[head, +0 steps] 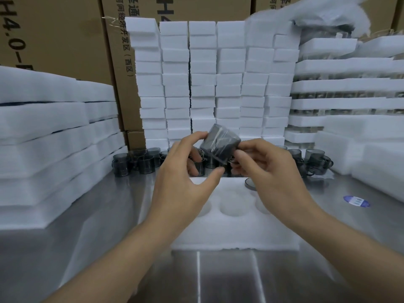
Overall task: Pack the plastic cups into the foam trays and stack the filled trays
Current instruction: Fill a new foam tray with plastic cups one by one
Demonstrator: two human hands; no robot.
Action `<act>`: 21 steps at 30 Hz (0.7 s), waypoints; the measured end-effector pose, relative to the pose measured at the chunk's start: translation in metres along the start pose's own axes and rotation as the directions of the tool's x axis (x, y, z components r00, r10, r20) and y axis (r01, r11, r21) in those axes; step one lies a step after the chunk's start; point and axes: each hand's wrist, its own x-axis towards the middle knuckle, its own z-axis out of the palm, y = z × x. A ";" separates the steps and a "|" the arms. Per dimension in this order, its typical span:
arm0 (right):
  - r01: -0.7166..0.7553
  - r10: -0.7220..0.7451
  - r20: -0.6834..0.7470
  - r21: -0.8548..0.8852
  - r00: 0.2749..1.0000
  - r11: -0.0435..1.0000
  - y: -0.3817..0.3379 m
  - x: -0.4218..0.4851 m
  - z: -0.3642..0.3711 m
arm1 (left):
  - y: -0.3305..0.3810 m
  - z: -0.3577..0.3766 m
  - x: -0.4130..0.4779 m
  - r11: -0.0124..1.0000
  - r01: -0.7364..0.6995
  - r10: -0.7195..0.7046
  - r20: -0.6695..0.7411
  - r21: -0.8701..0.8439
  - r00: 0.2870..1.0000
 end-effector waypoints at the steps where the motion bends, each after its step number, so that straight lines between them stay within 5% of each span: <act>1: -0.056 0.056 0.002 0.087 0.998 0.995 -0.002 0.001 0.000 | 0.001 0.000 0.000 0.999 -0.016 0.016 -0.004 0.028 1.000; 4: -0.238 0.231 0.057 0.233 0.971 0.943 -0.009 0.002 0.001 | 0.002 0.000 0.000 0.998 -0.043 0.043 0.002 0.049 0.999; 8: -0.370 0.329 0.204 0.210 0.922 0.905 -0.010 0.002 0.001 | 0.004 -0.001 -0.001 0.999 -0.043 0.043 0.006 0.005 0.999; 14: -0.339 0.317 0.348 0.002 0.882 0.941 -0.007 -0.002 0.004 | 0.006 -0.001 -0.002 0.999 -0.038 0.037 0.046 0.024 0.998; 21: -0.338 0.296 0.262 0.134 0.919 0.931 -0.007 -0.002 0.005 | 0.005 -0.002 -0.001 1.000 -0.004 0.004 0.036 -0.006 0.999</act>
